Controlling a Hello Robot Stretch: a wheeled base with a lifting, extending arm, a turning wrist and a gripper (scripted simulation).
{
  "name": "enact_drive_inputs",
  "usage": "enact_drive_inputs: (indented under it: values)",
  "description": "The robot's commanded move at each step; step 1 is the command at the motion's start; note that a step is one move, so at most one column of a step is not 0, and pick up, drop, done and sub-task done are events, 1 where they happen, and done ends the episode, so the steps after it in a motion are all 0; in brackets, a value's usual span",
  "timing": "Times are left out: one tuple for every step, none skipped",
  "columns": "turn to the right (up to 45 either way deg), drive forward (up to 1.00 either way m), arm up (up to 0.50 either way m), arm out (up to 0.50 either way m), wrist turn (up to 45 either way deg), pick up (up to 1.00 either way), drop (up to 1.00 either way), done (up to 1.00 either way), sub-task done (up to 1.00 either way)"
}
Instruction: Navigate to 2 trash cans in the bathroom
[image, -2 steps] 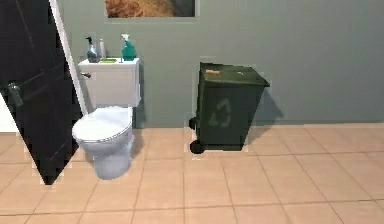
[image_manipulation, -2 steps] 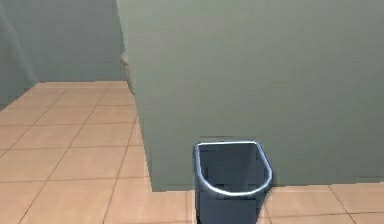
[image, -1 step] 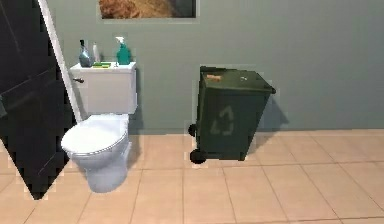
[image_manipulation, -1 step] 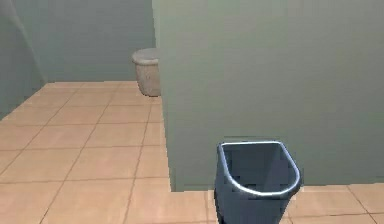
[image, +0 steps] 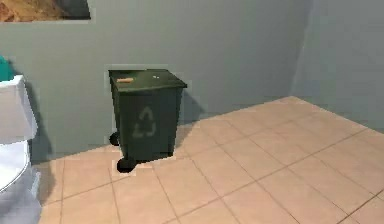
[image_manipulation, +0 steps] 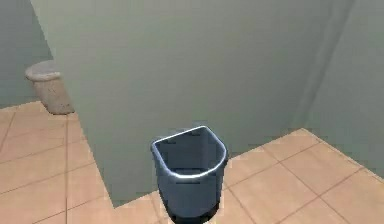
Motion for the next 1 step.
enact_drive_inputs:
  values:
    - [0.0, 0.90, 0.00, 0.00, 0.0, 0.00, 0.00, 0.00, 0.00]
